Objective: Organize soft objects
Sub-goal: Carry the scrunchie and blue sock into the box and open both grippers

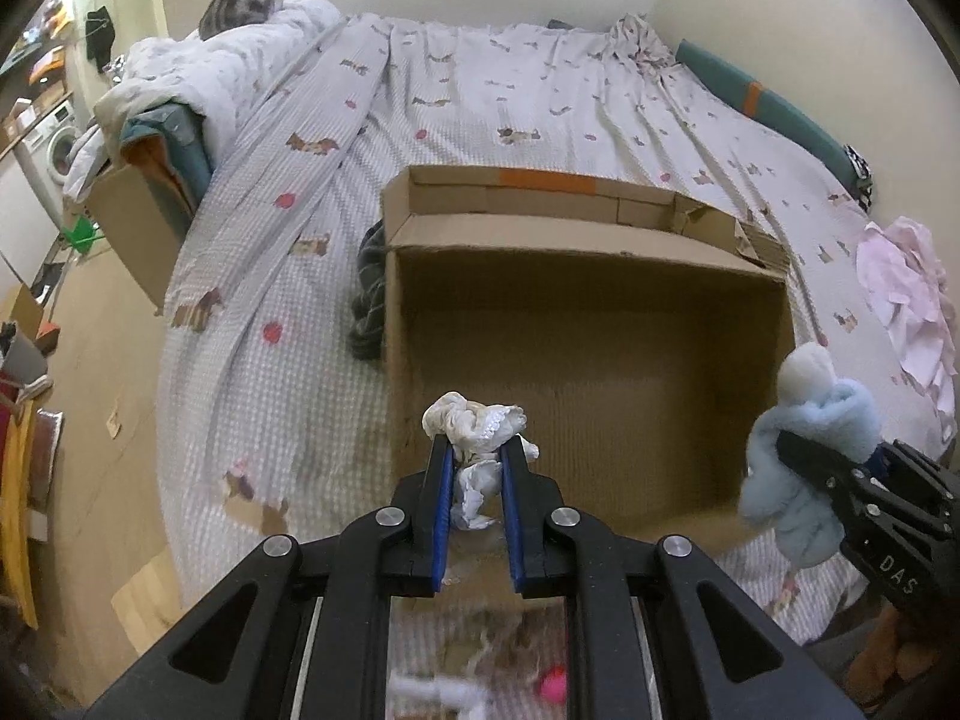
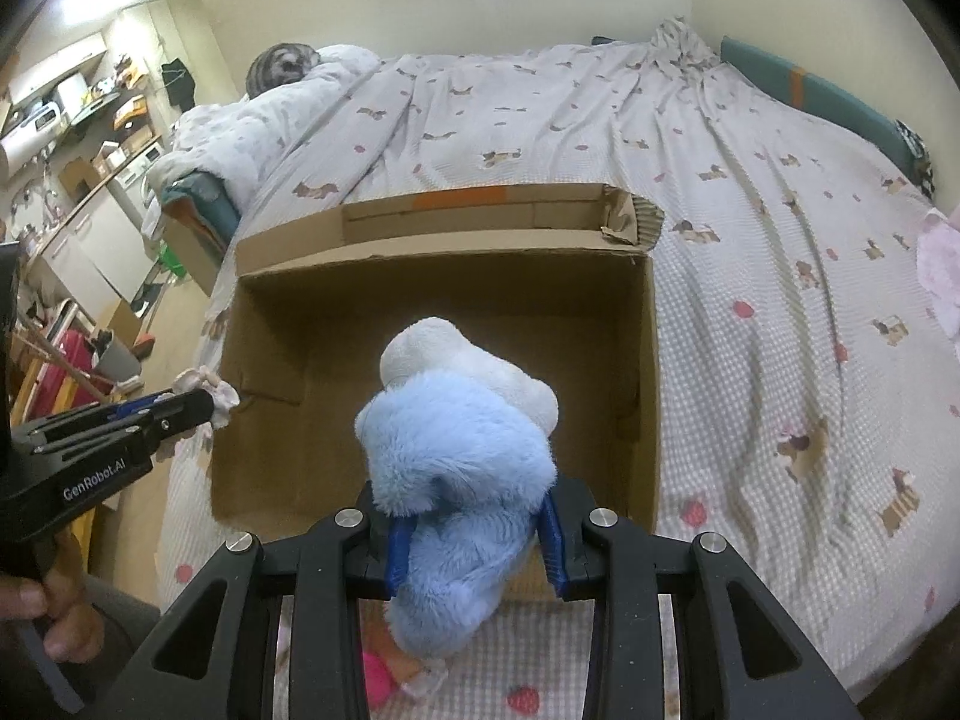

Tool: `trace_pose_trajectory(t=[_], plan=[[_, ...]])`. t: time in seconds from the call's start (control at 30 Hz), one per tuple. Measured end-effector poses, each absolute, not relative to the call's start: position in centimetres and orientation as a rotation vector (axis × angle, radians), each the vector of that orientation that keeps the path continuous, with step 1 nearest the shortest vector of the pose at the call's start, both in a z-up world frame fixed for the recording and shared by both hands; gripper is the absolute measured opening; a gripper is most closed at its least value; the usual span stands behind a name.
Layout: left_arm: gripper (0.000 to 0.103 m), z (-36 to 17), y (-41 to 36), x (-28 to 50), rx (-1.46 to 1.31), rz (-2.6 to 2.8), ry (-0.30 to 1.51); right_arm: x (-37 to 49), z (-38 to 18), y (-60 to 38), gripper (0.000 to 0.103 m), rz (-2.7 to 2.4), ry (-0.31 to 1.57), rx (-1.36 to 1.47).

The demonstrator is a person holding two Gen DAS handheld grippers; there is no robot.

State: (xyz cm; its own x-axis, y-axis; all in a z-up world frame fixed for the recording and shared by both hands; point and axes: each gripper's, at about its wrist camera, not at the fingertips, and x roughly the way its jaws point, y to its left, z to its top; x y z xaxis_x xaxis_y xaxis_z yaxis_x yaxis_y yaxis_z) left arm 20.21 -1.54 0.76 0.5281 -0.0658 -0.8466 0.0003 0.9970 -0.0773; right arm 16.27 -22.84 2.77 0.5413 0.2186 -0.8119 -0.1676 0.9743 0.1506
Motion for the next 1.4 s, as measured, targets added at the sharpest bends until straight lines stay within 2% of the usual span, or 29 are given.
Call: trace_pose_trajectory(t=[0.5, 1.03, 1.33, 1.4], plan=[[0.015, -4.7, -3.0, 22.2, -0.082, -0.099, 1.053, 19.2, -4.5, -22.7, 0.037, 0.215, 1.119, 0.100], [0.015, -5.4, -3.3, 22.3, -0.053, -0.094, 1.075, 19.9, -5.8, -22.6, 0.039, 0.201, 1.159, 0.105], [0.029, -5.6, -3.4, 22.4, -0.055, -0.108, 1.093, 20.1, -5.6, -22.8, 0.041, 0.200, 1.154, 0.118], [0.042, -5.5, -3.3, 22.3, -0.069, -0.115, 1.092, 20.1, -5.6, -23.0, 0.041, 0.198, 1.152, 0.120]])
